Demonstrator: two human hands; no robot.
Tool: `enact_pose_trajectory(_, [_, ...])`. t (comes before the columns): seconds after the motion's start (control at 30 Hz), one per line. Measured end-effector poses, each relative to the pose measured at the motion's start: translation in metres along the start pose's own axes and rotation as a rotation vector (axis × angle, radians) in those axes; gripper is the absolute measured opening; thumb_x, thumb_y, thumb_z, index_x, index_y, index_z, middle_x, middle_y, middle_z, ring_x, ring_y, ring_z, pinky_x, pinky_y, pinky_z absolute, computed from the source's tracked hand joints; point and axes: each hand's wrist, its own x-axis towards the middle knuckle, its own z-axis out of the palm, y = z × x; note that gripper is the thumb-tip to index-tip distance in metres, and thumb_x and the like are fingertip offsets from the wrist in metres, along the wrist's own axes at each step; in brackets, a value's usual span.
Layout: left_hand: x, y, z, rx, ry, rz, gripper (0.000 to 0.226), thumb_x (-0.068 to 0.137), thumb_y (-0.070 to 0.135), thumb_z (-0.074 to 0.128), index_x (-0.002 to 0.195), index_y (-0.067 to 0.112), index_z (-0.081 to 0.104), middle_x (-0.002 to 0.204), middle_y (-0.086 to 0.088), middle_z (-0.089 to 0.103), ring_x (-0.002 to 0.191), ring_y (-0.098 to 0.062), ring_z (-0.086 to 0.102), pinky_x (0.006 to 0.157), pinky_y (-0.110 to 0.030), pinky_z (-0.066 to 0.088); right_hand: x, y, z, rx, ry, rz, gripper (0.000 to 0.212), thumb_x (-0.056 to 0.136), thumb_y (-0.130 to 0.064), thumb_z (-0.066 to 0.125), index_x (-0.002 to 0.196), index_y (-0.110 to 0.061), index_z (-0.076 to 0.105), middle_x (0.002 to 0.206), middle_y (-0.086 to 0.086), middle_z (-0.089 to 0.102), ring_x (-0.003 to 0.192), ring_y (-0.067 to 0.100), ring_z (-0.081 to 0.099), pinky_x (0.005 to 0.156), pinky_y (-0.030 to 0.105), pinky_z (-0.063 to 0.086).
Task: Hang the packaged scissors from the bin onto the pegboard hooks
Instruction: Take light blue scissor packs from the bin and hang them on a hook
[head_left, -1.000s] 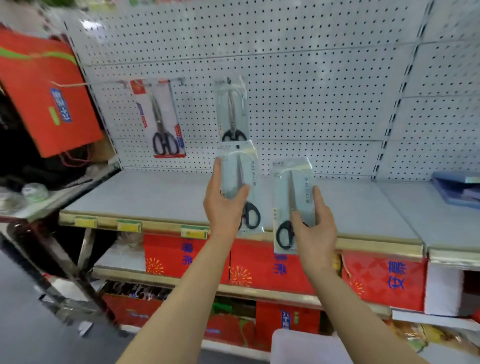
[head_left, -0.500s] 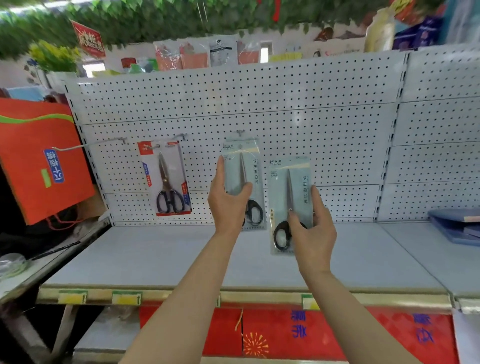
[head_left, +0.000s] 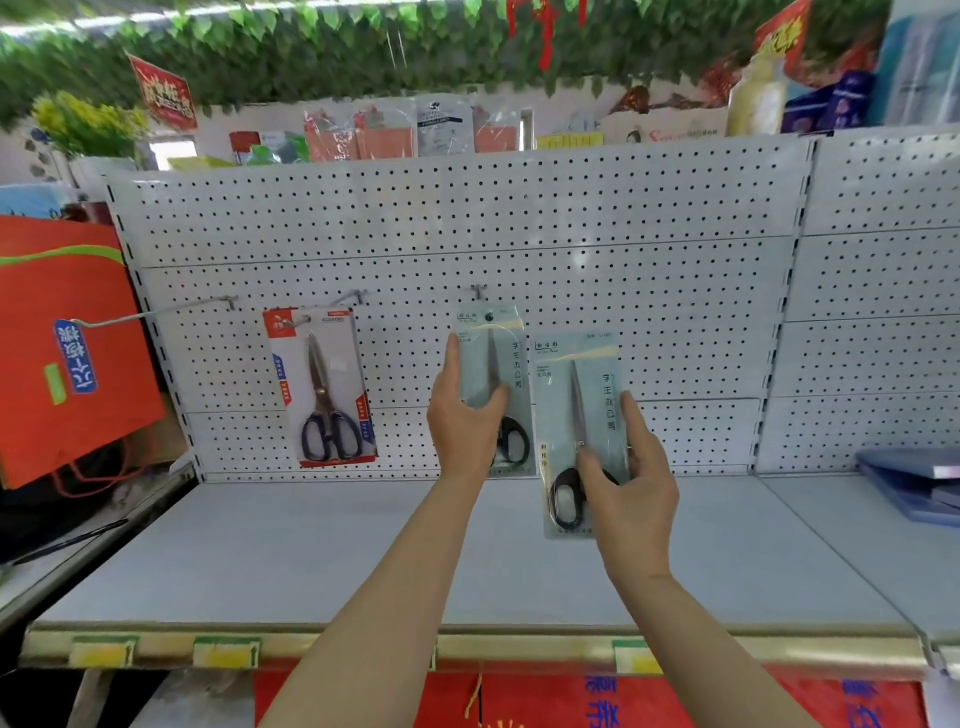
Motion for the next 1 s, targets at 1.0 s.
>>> enact_pose_trajectory(1.0, [0.065, 0.002, -0.044, 0.013, -0.119, 0.255, 0.049, 0.094, 0.054, 0.047, 0.143, 0.048, 0.041, 0.143, 0.011, 0.04, 0.137, -0.015, 0.037, 0.116, -0.046, 0.033, 0.022, 0.001, 0.1, 0.154, -0.063, 0.021, 0.064, 0.086, -0.008, 0.064, 0.14, -0.037, 0.044, 0.109, -0.034, 0.05, 0.107, -0.008, 0.053, 0.079, 0.008, 0.045])
